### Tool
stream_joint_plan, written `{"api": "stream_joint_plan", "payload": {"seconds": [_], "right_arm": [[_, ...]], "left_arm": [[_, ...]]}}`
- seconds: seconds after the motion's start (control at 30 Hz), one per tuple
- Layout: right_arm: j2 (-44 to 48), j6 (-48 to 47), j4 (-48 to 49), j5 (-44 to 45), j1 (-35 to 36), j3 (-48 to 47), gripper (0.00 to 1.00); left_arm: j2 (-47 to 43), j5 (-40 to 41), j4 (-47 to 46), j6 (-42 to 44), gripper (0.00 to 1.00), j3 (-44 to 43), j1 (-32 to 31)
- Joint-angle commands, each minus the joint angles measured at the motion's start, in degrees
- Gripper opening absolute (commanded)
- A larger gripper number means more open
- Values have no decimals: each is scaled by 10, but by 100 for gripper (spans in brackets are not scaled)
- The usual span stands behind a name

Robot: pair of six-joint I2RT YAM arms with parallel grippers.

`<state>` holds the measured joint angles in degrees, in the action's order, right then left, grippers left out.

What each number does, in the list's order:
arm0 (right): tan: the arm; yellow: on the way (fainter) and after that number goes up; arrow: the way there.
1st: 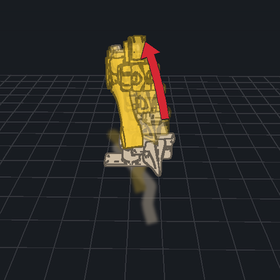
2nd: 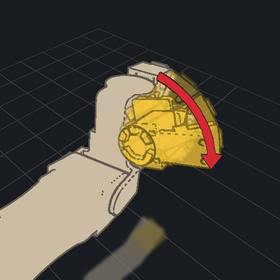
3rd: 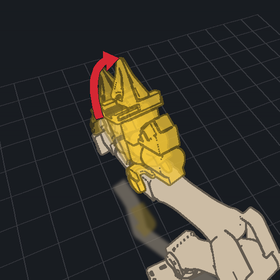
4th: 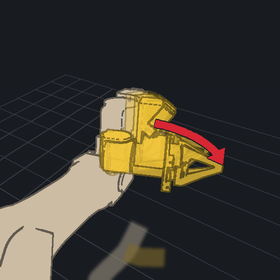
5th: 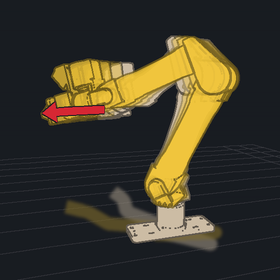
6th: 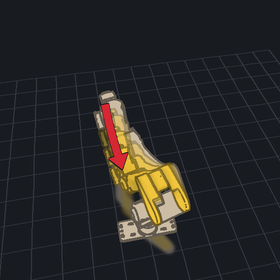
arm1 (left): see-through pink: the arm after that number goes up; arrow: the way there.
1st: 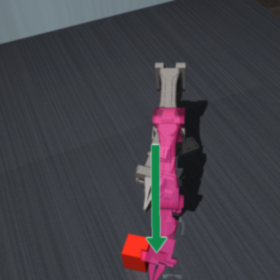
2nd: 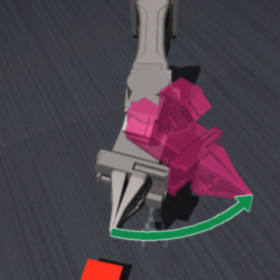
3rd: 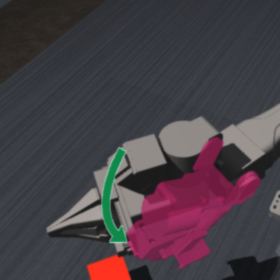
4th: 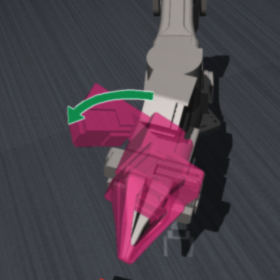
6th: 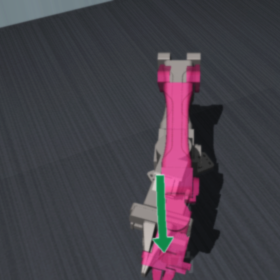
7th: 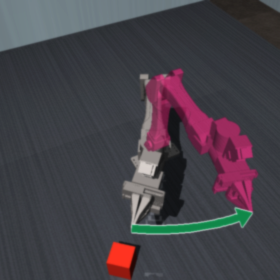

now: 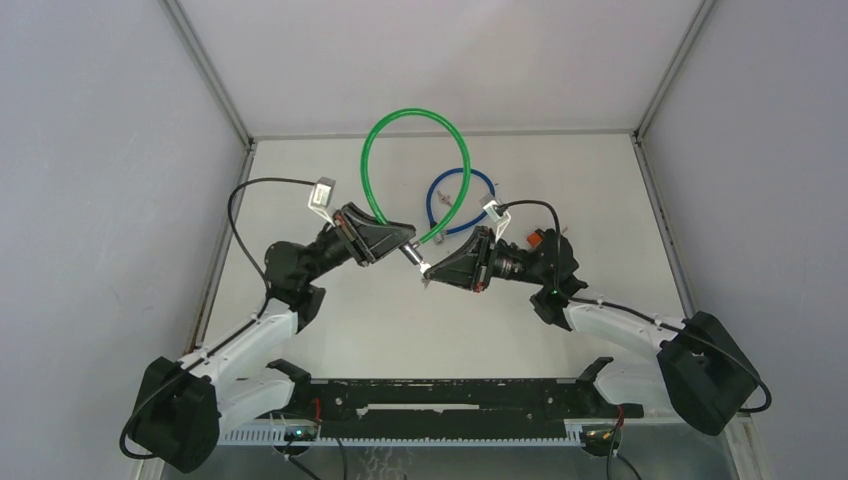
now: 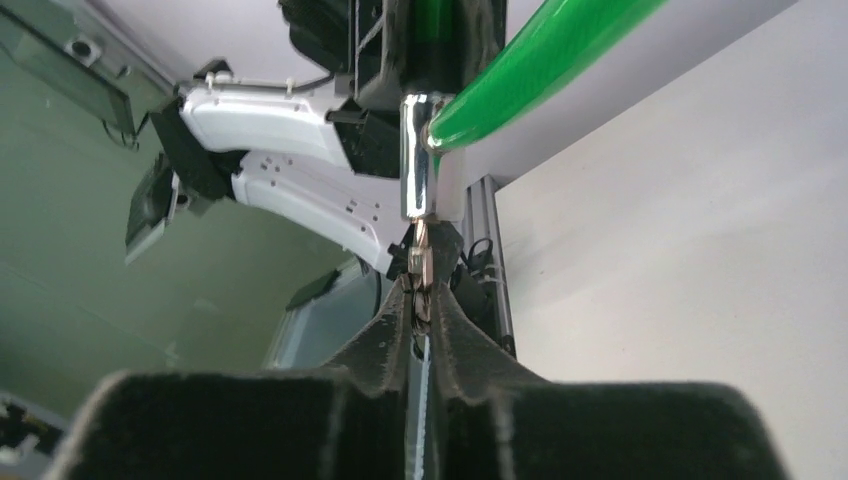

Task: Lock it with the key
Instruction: Place the lock at the center of the board.

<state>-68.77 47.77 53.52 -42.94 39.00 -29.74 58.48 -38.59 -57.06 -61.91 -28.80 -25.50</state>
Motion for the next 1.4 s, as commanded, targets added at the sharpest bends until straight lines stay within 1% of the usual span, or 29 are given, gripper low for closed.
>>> {"api": "stream_joint_plan", "payload": {"seconds": [0.0, 0.13, 0.27, 0.33, 0.53, 0.63, 0.87, 1.17, 1.23, 1.37], "right_arm": [[-21, 19, -19, -112, -10, -7, 20], [-34, 31, -5, -129, -26, -30, 28], [-42, 31, -6, -152, -32, -49, 41], [-37, 29, -11, -148, -39, -52, 43], [-23, -26, -105, -118, -44, -112, 57], [-36, -22, -107, -117, -48, -139, 59], [-83, 10, -80, -123, -41, -195, 61], [-122, 15, -77, -146, -18, -235, 61], [-127, 15, -79, -150, -14, -241, 61], [-138, 15, -85, -155, -8, -254, 56]], "left_arm": [[-7, 67, -176, -40, 0, -39, 47], [-1, 55, -183, -49, 0, -40, 46], [-1, 49, -181, -47, 0, -42, 47], [-1, 46, -181, -47, 0, -42, 47], [5, 37, -182, -53, 0, -45, 47], [6, 34, -182, -54, 0, -46, 47], [5, 32, -182, -54, 0, -43, 46], [9, 28, -182, -54, 0, -43, 47], [10, 27, -182, -54, 0, -44, 47], [11, 27, -182, -54, 0, -45, 47]]}}
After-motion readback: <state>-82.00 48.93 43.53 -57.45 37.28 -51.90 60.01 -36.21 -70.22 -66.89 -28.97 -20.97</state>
